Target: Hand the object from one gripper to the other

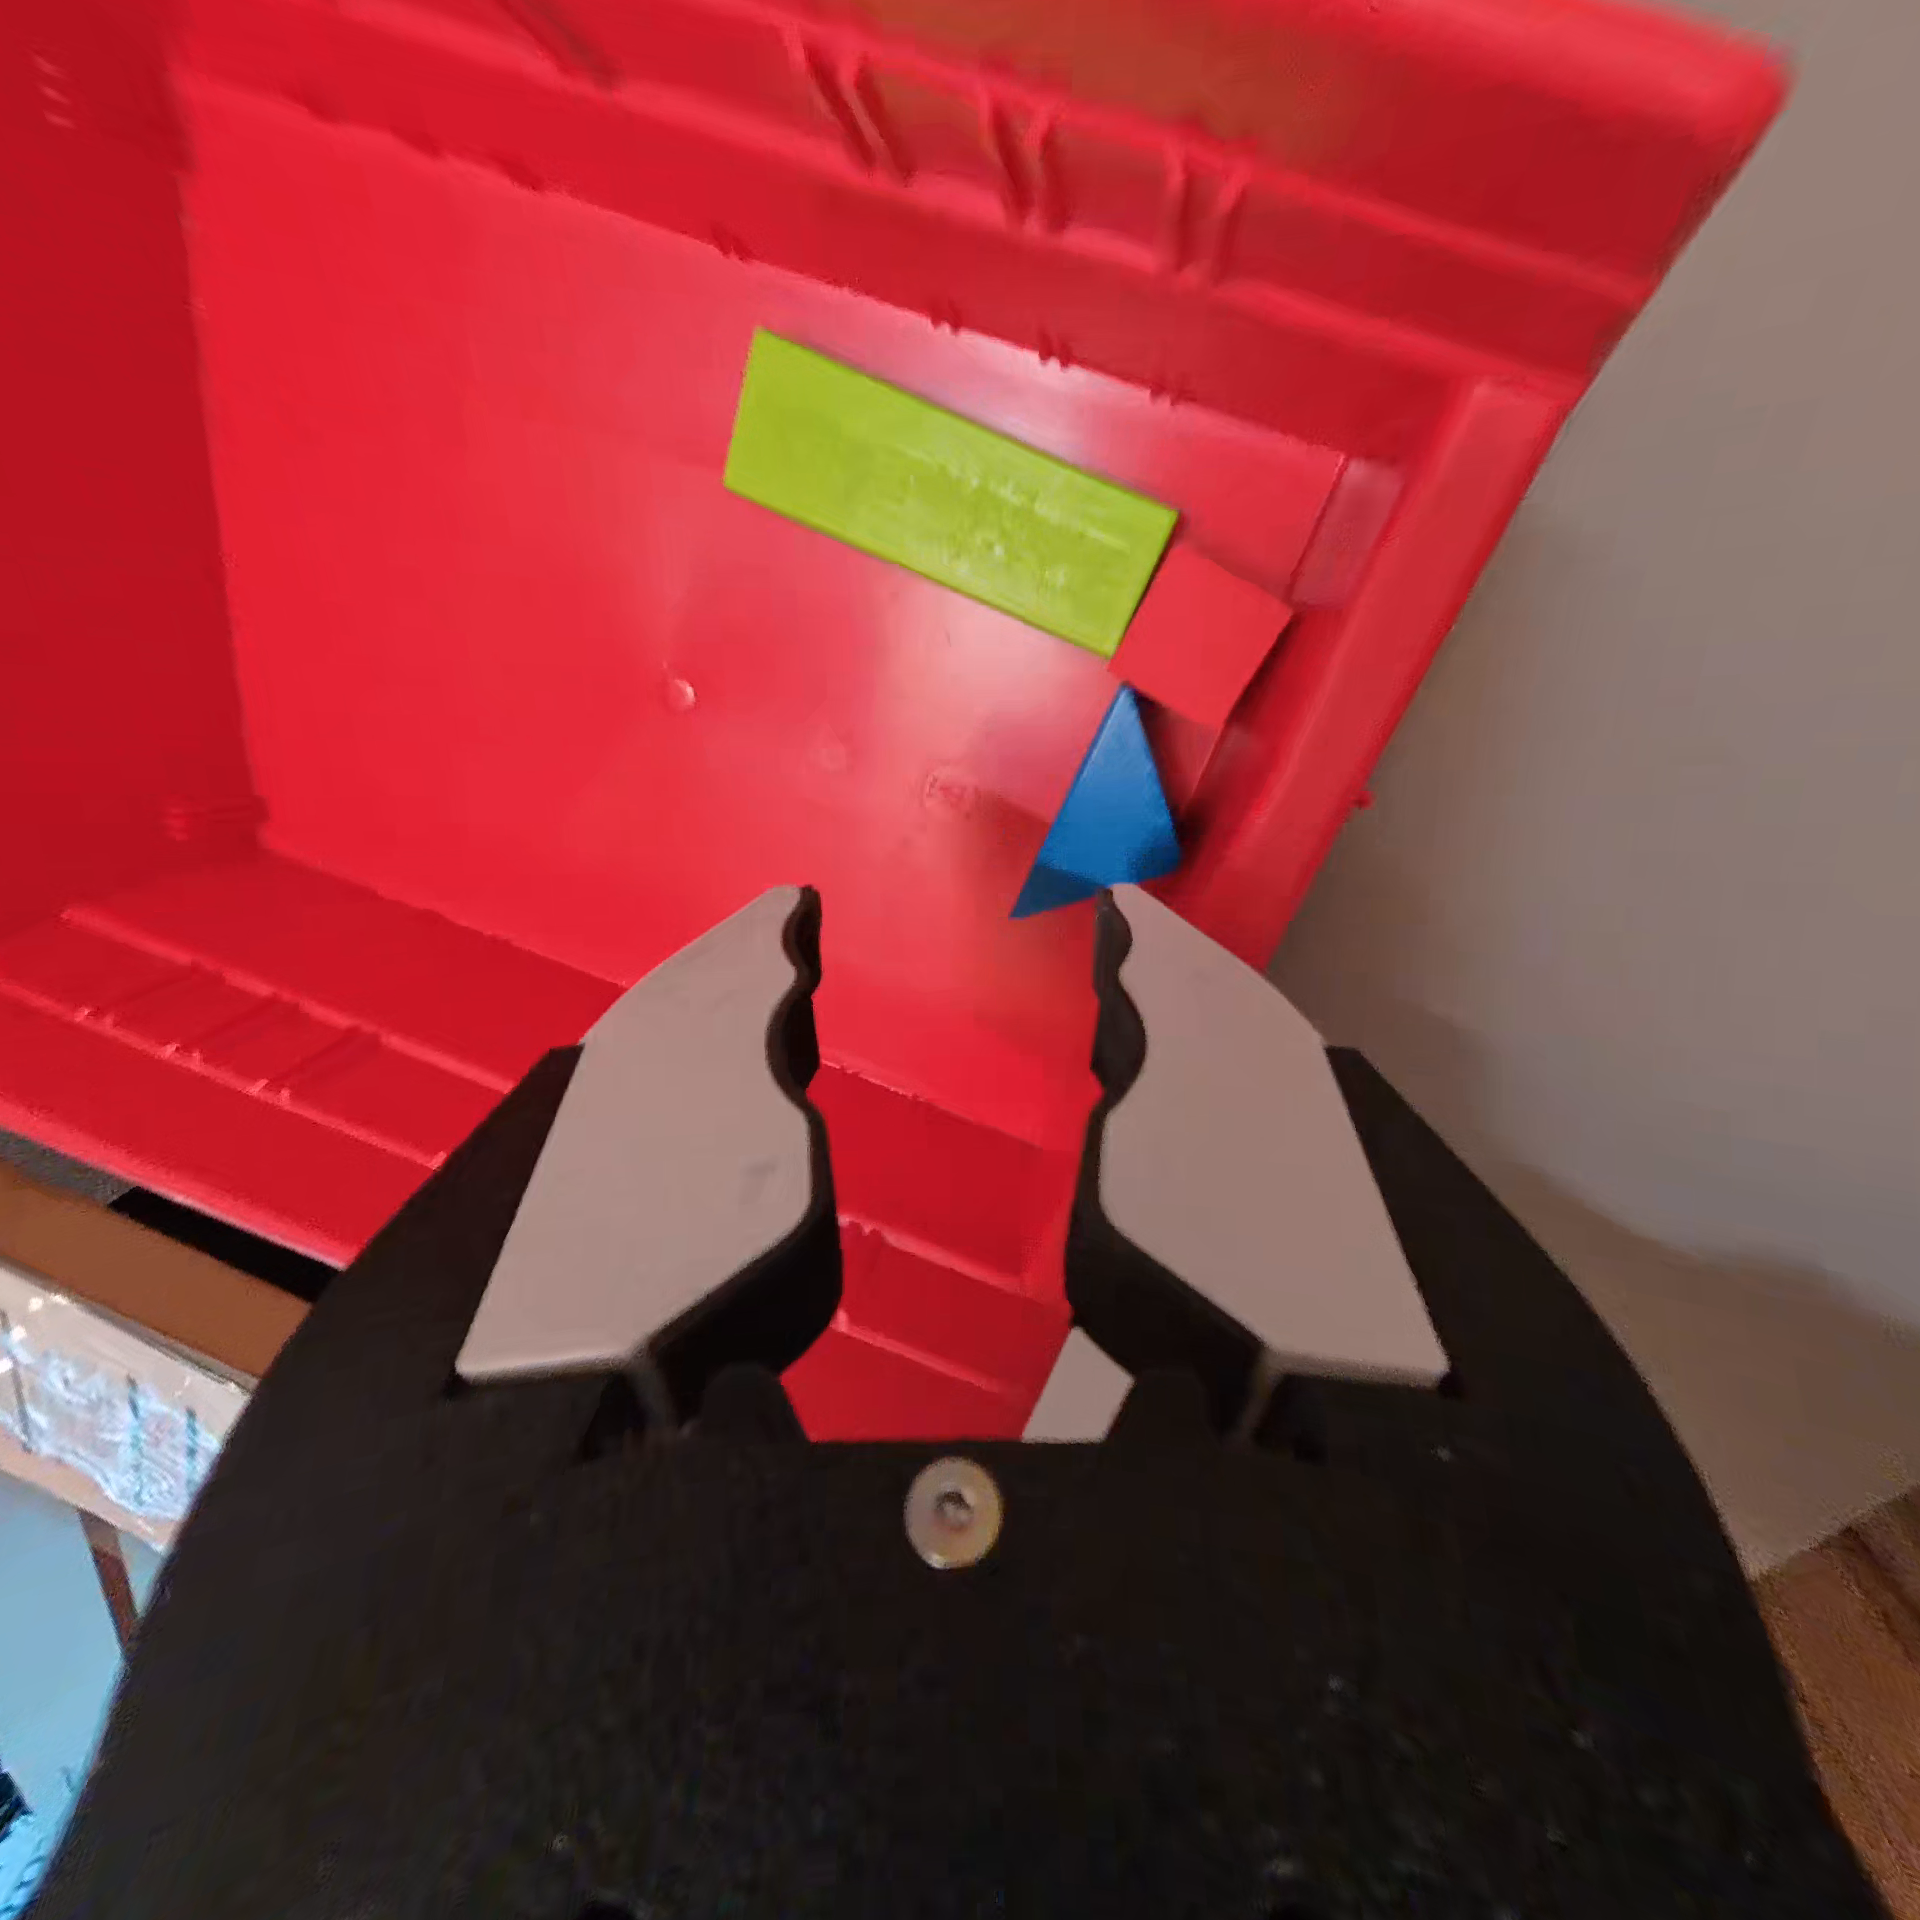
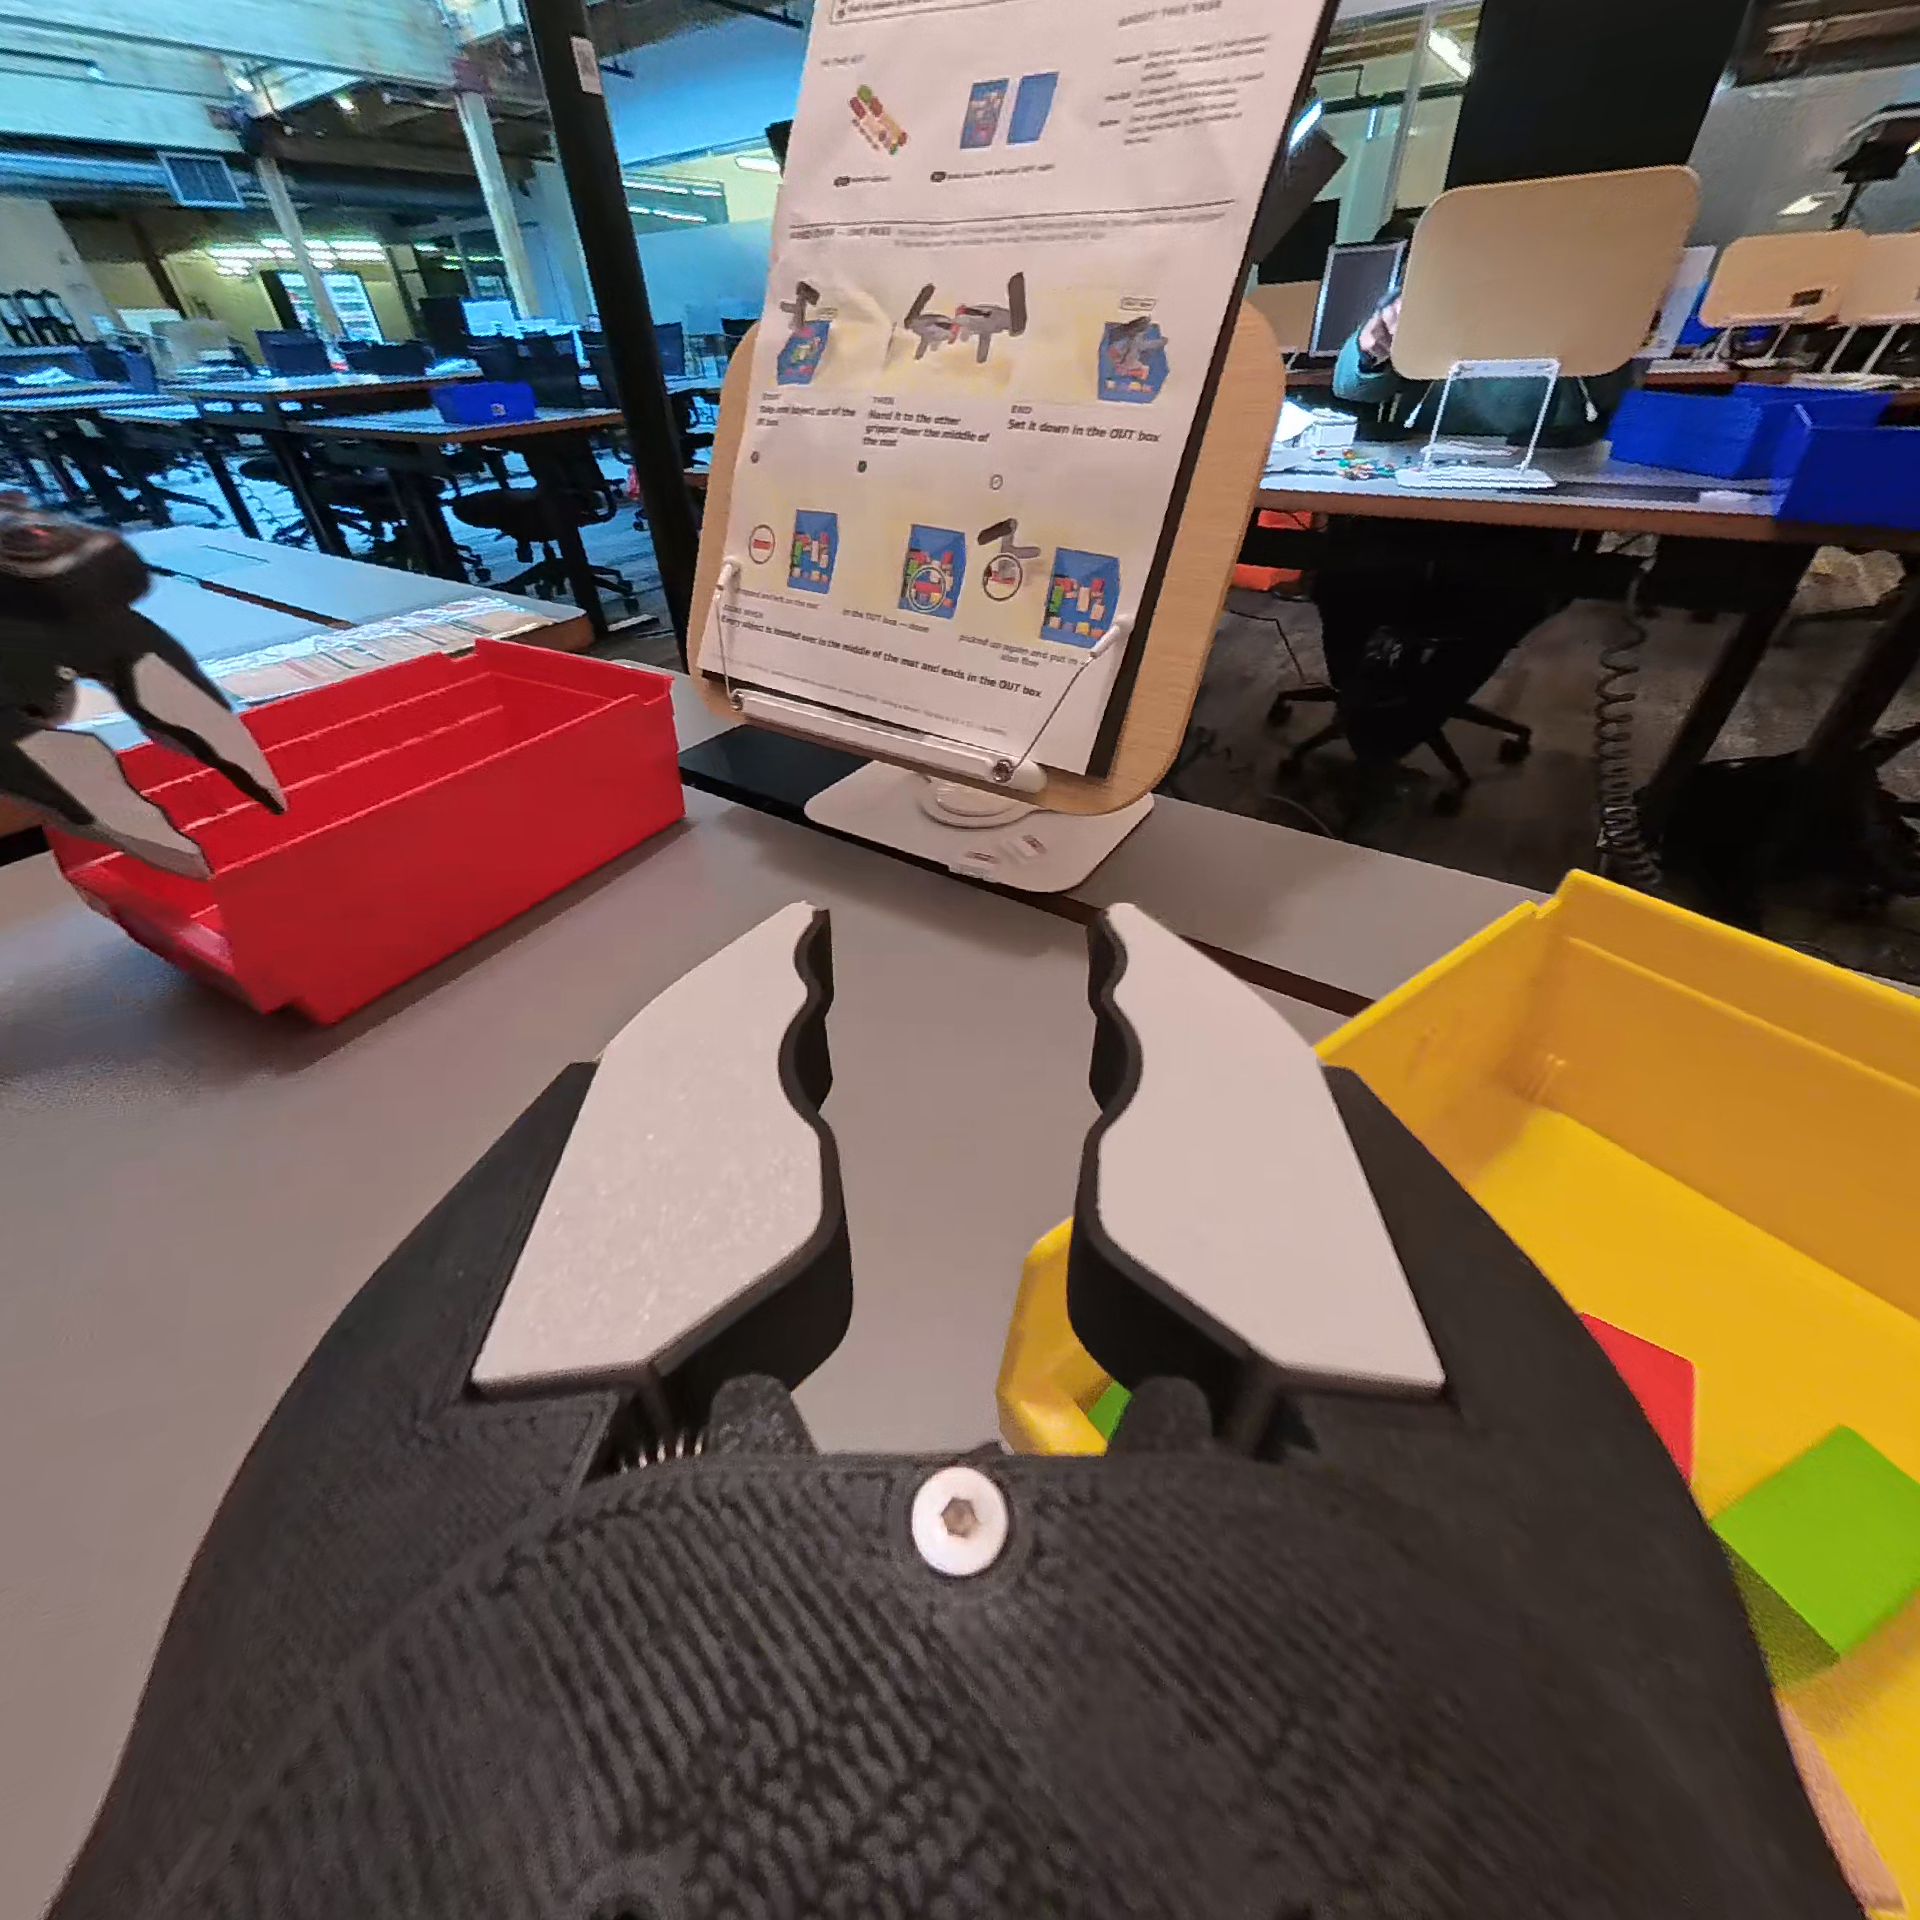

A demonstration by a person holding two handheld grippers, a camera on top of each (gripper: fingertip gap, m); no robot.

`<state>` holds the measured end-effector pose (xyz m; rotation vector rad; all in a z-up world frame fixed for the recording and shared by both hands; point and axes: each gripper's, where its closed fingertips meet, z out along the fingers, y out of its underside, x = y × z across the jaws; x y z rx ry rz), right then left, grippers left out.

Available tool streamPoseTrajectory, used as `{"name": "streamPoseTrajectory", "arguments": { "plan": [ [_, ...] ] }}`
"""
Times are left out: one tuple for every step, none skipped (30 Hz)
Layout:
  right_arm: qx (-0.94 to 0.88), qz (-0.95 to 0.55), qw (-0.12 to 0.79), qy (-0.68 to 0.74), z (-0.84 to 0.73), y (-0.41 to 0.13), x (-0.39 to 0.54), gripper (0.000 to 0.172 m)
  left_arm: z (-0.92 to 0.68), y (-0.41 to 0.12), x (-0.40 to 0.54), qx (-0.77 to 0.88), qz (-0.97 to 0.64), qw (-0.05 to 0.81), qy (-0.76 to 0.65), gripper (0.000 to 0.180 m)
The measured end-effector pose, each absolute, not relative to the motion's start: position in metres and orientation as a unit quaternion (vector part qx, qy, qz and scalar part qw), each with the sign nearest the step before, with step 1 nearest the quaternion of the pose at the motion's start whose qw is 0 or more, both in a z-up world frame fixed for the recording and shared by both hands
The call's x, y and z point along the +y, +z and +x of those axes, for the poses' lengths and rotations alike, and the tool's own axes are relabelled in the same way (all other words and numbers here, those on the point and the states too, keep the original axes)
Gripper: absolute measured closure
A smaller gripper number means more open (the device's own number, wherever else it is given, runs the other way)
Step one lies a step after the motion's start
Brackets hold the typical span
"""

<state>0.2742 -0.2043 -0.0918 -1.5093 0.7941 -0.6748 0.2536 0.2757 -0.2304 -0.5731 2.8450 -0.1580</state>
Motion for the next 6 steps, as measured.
{"name": "streamPoseTrajectory", "arguments": {
  "plan": [
    [0.343, -0.655, 0.608, -0.290, 0.274, -0.092, -0.203, 0.124, 0.254, -0.233, 0.279, 0.975, -0.189, 0.106, -0.045, 0.131],
    [0.342, -0.657, 0.607, -0.288, 0.274, -0.093, -0.202, 0.124, 0.253, -0.236, 0.280, 0.979, -0.179, 0.091, -0.040, 0.133],
    [0.341, -0.659, 0.606, -0.287, 0.274, -0.094, -0.201, 0.124, 0.251, -0.239, 0.280, 0.982, -0.169, 0.073, -0.035, 0.133],
    [0.340, -0.661, 0.606, -0.285, 0.273, -0.094, -0.200, 0.124, 0.249, -0.242, 0.280, 0.985, -0.158, 0.061, -0.028, 0.132],
    [0.339, -0.662, 0.605, -0.283, 0.273, -0.095, -0.200, 0.124, 0.249, -0.245, 0.281, 0.987, -0.147, 0.055, -0.019, 0.132],
    [0.339, -0.662, 0.606, -0.281, 0.274, -0.095, -0.199, 0.124, 0.248, -0.248, 0.282, 0.989, -0.138, 0.047, -0.009, 0.132]
  ]
}}
